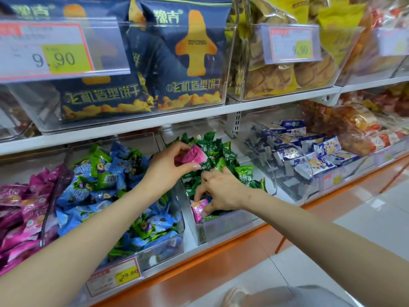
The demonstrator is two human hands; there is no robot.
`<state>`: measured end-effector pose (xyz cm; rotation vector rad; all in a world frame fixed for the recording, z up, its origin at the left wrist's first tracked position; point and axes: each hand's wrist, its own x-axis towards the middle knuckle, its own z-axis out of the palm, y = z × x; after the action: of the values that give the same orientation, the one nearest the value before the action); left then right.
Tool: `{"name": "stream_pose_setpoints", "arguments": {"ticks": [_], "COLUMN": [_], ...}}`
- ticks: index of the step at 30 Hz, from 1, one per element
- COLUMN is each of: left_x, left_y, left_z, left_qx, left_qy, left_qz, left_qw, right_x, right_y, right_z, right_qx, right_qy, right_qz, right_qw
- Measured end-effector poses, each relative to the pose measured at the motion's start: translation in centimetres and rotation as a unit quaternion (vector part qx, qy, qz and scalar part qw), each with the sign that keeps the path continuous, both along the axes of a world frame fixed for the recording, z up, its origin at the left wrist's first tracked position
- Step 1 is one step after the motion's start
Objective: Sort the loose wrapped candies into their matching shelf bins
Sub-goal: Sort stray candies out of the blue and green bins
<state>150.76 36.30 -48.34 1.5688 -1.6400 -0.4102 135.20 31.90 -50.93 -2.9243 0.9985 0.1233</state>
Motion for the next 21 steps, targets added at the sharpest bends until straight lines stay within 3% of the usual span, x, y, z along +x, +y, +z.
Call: {"name": "stream_pose_setpoints", "arguments": {"ticks": [3,5,9,12,18,21], "left_x": [0.2,0.5,0.1,-0.6,0.7,4.6], "left_y": [0.6,1.0,1.9,2.9,7.0,11.0], "left_z": [0.2,0.4,1.1,1.4,1.7,1.6], "left_qx": [0.007,0.010,0.043,0.083,0.024,0.003], "left_qy": [0.023,0.040,0.086,0.107,0.118,0.095], "left_qz": [-0.012,-0.017,-0.077,-0.144,-0.119,-0.063], "left_qw": [1.000,0.999,0.992,0.980,0.986,0.993], "right_x": [-0.9,-2.0,-3.9,-3.5,-2.7,-3.6], "right_y": [-0.5,-1.1,-1.2,-0.1,2.8,2.3], "right_z": [-0.2,0.1,2.1,3.1,4.2,3.1], "right_qx": [0.016,0.076,0.239,0.296,0.377,0.273], "right_qy": [-0.052,-0.152,-0.404,-0.492,-0.506,-0.473], "right_qz": [-0.006,-0.042,-0.135,-0.126,-0.092,-0.136], "right_qw": [0.999,0.985,0.873,0.809,0.771,0.827]}}
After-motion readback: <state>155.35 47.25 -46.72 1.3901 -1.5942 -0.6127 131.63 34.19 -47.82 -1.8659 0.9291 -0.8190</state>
